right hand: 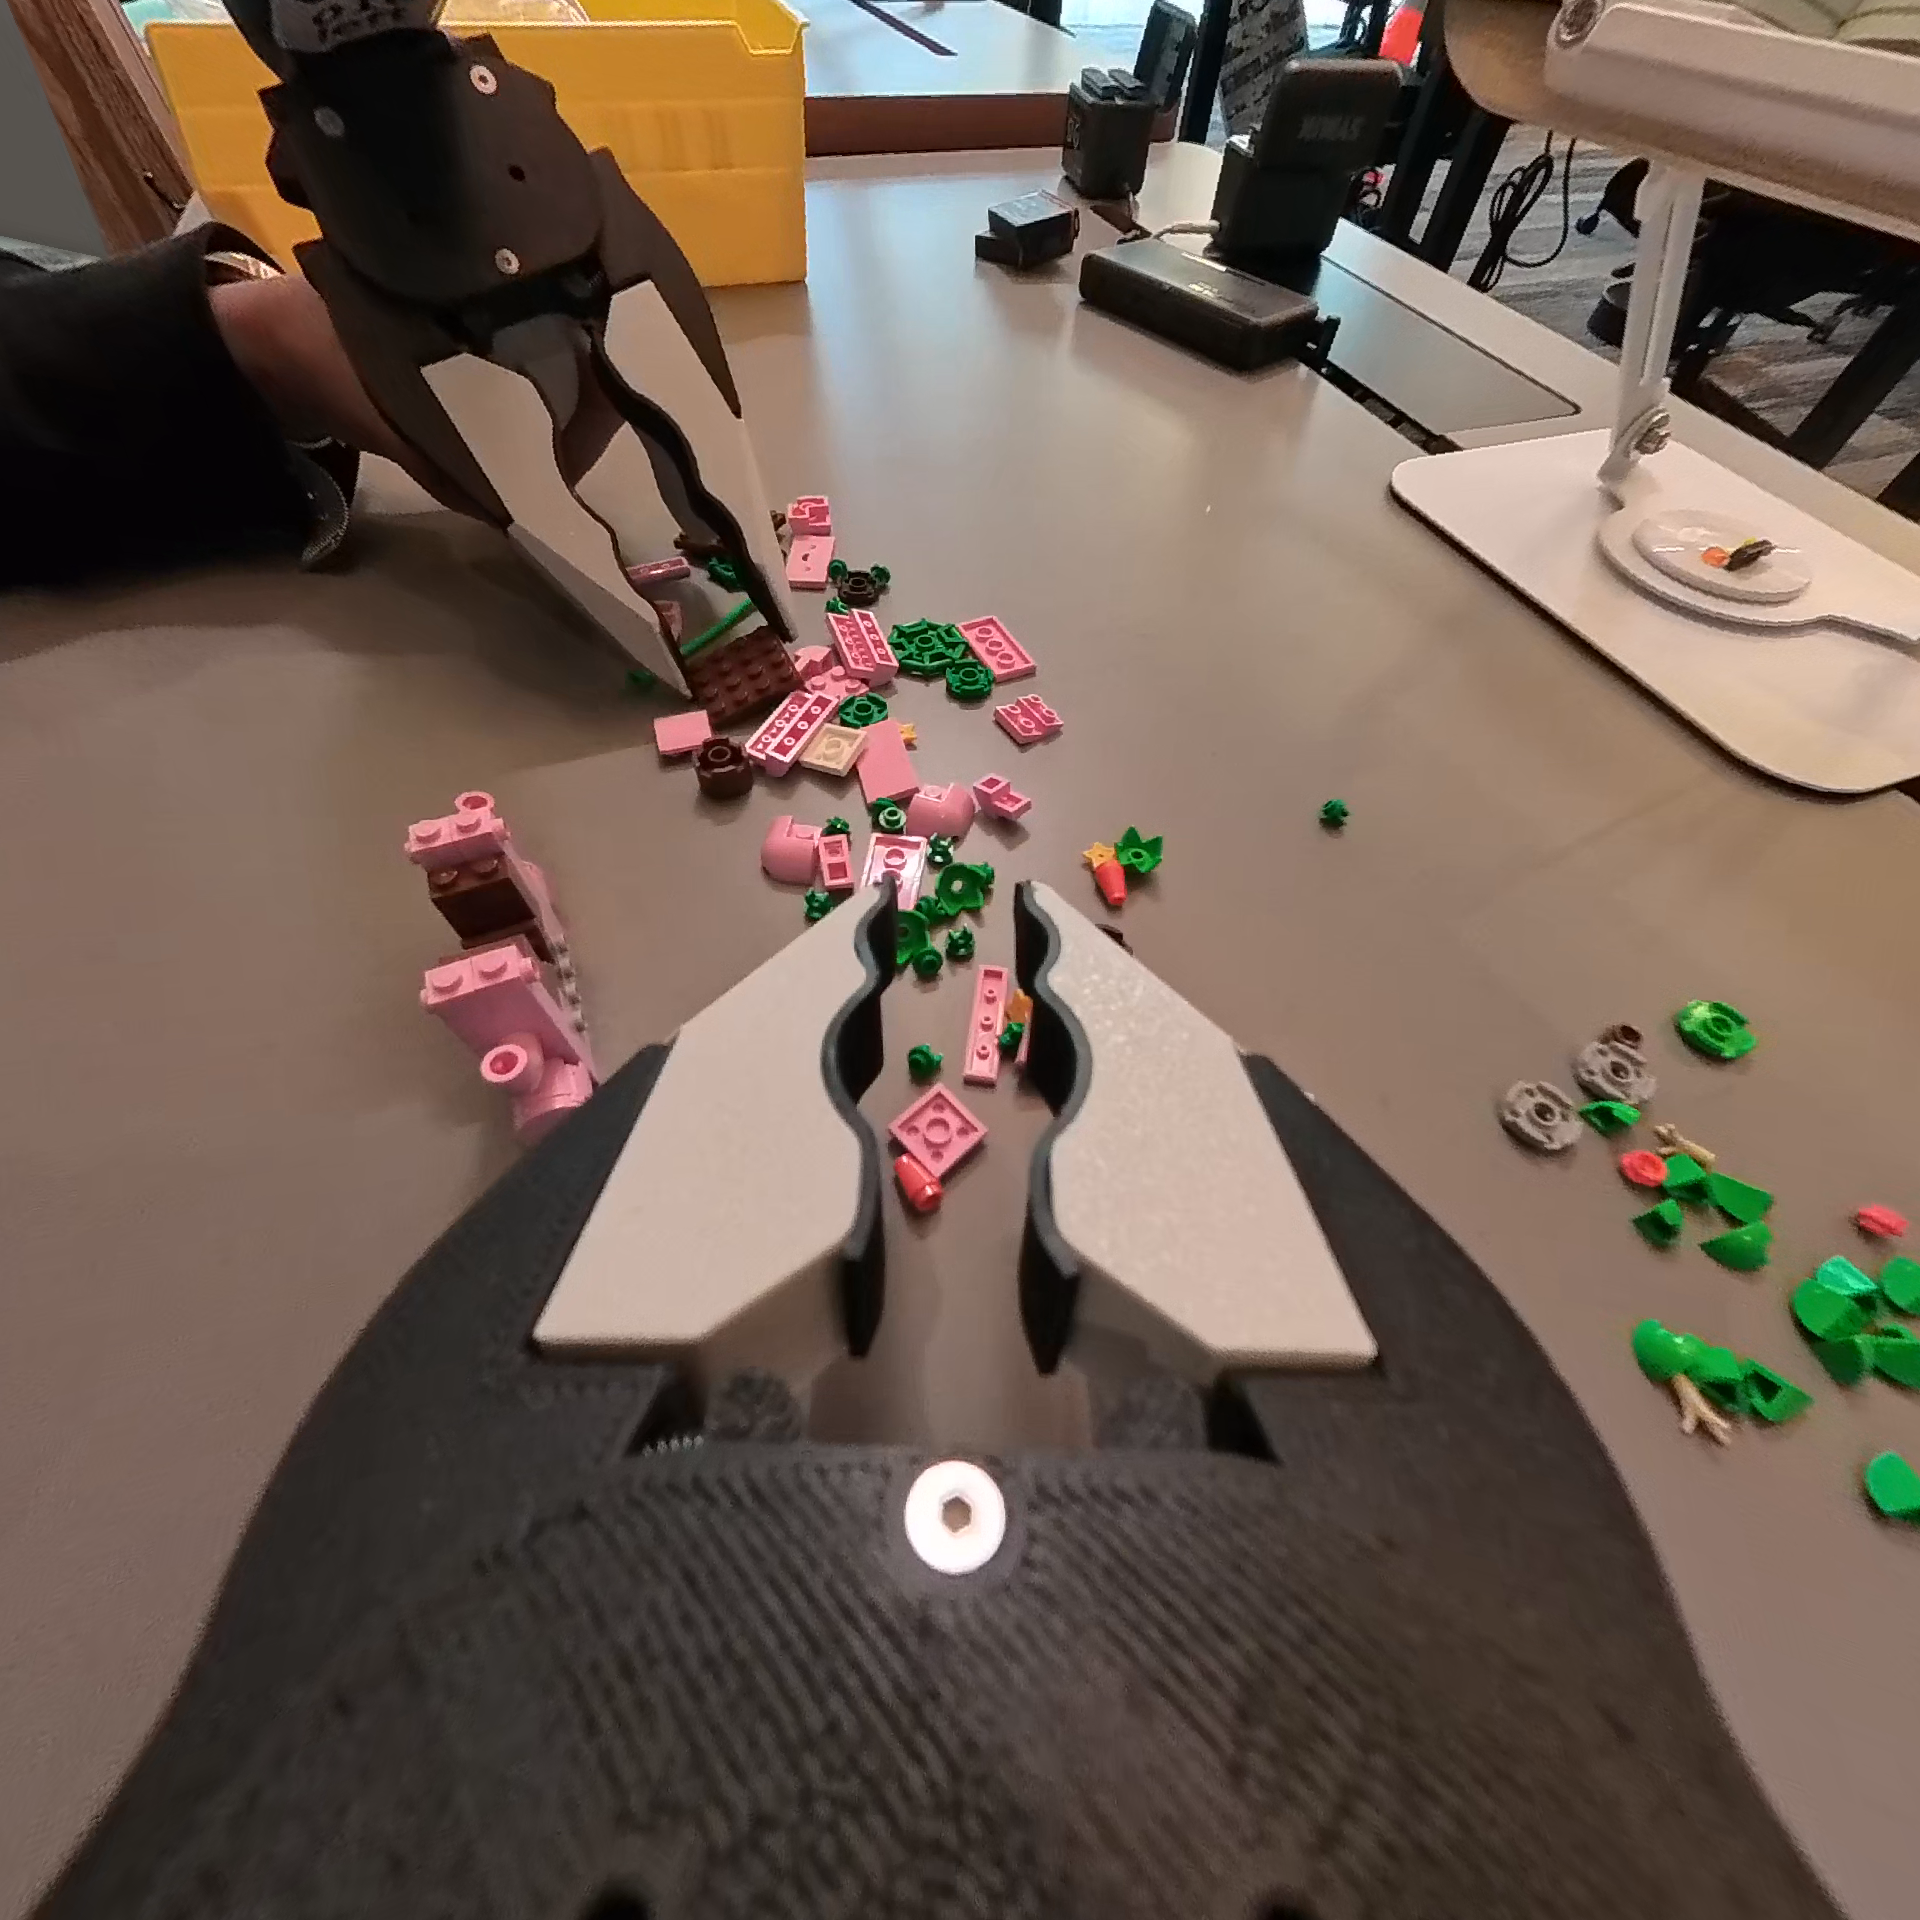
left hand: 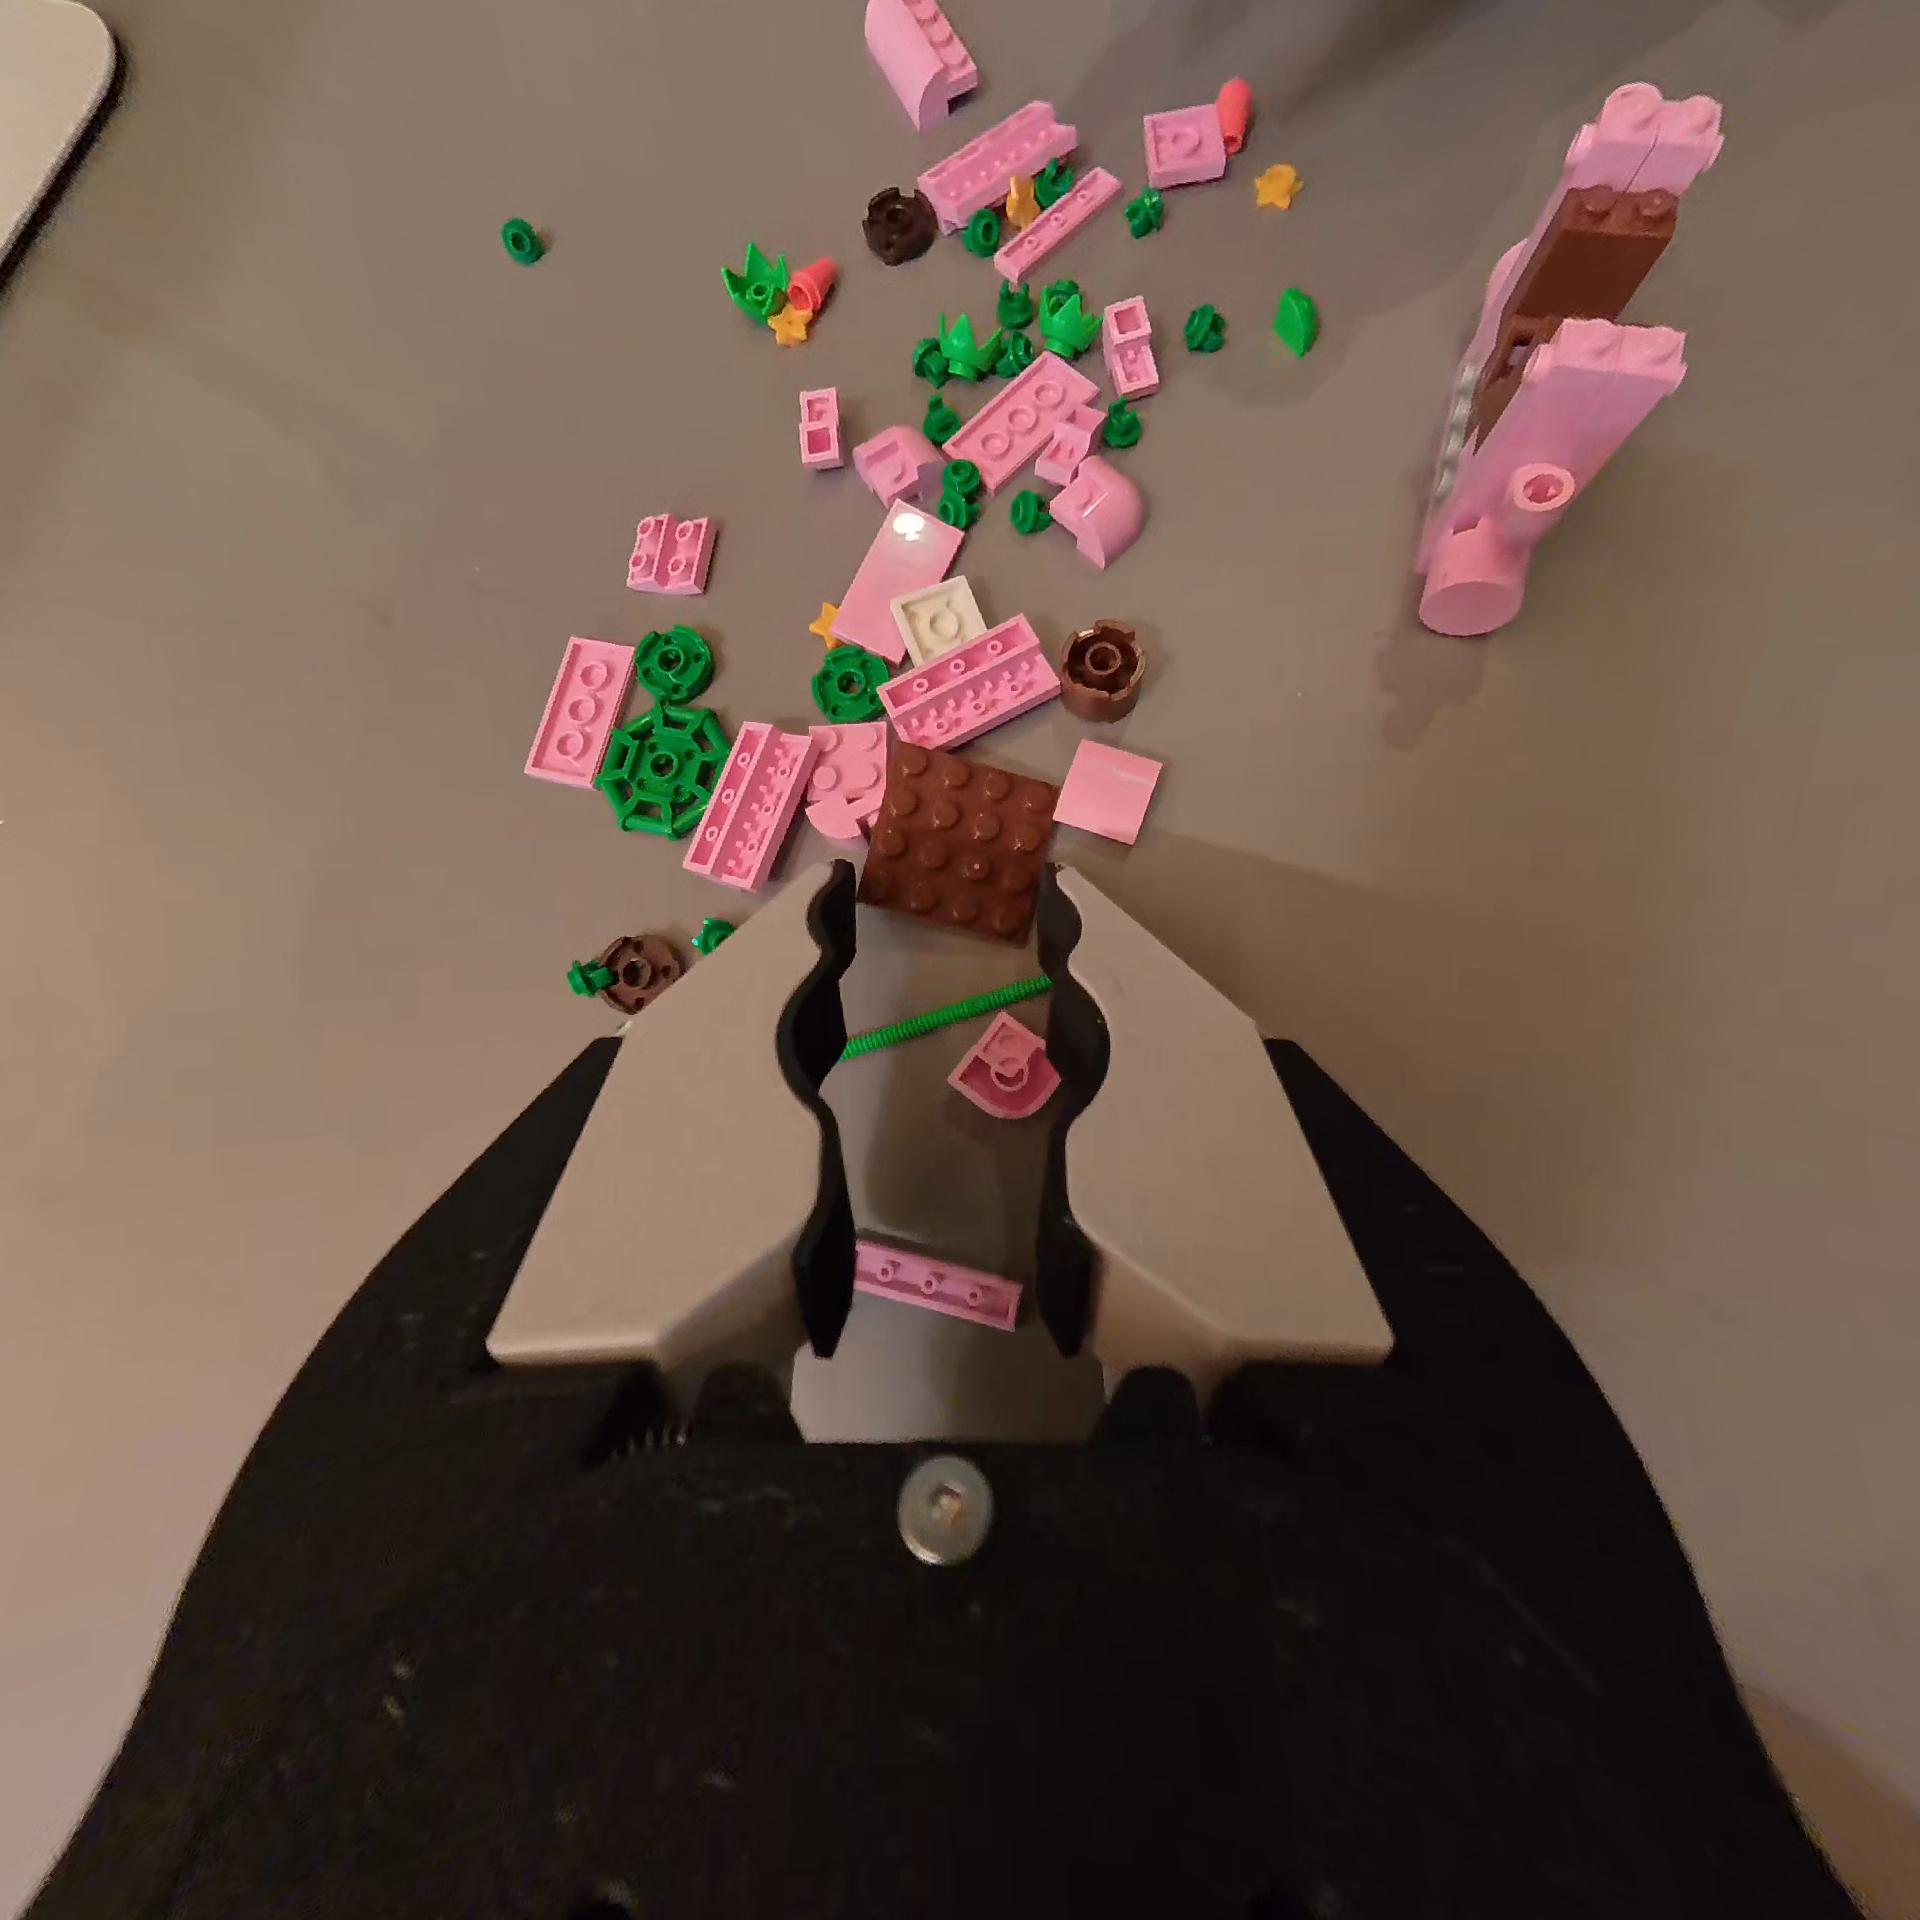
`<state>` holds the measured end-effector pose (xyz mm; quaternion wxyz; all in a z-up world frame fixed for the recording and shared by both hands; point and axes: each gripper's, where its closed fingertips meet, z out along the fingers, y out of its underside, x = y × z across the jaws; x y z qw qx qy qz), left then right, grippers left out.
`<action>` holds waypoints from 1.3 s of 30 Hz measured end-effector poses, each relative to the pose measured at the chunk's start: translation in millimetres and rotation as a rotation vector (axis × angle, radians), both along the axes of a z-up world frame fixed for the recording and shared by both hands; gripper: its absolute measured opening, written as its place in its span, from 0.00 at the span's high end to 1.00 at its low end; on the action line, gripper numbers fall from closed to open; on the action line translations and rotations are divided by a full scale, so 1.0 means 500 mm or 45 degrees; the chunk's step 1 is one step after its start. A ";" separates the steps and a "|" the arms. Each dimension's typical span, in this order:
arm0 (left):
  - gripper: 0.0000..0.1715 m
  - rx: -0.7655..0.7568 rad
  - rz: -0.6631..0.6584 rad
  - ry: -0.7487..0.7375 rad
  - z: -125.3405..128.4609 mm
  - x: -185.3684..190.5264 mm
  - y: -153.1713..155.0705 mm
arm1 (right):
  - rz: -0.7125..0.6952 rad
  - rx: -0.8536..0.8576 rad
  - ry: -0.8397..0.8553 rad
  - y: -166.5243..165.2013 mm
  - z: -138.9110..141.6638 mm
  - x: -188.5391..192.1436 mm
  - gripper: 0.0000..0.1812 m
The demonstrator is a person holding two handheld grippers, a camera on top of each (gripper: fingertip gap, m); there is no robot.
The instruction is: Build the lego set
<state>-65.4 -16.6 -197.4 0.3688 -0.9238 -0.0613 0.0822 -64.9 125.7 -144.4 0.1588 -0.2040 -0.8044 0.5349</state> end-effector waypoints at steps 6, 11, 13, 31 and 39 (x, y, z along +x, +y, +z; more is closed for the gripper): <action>0.80 0.075 -0.040 0.050 0.030 0.010 0.010 | 0.001 0.000 -0.001 0.000 0.000 0.000 0.89; 0.80 0.108 -0.048 0.078 0.043 0.012 0.013 | 0.105 -0.034 0.005 -0.017 0.008 0.027 0.86; 0.80 0.107 -0.050 0.079 0.043 0.013 0.013 | 0.271 -0.156 -0.017 -0.052 0.034 0.074 0.77; 0.80 0.215 -0.326 -0.009 0.048 0.124 0.091 | 0.513 0.410 -0.224 -0.060 -0.096 0.165 0.90; 0.80 0.036 -0.377 0.027 -0.003 0.186 0.164 | 0.534 0.491 -0.403 0.073 -0.097 0.208 0.90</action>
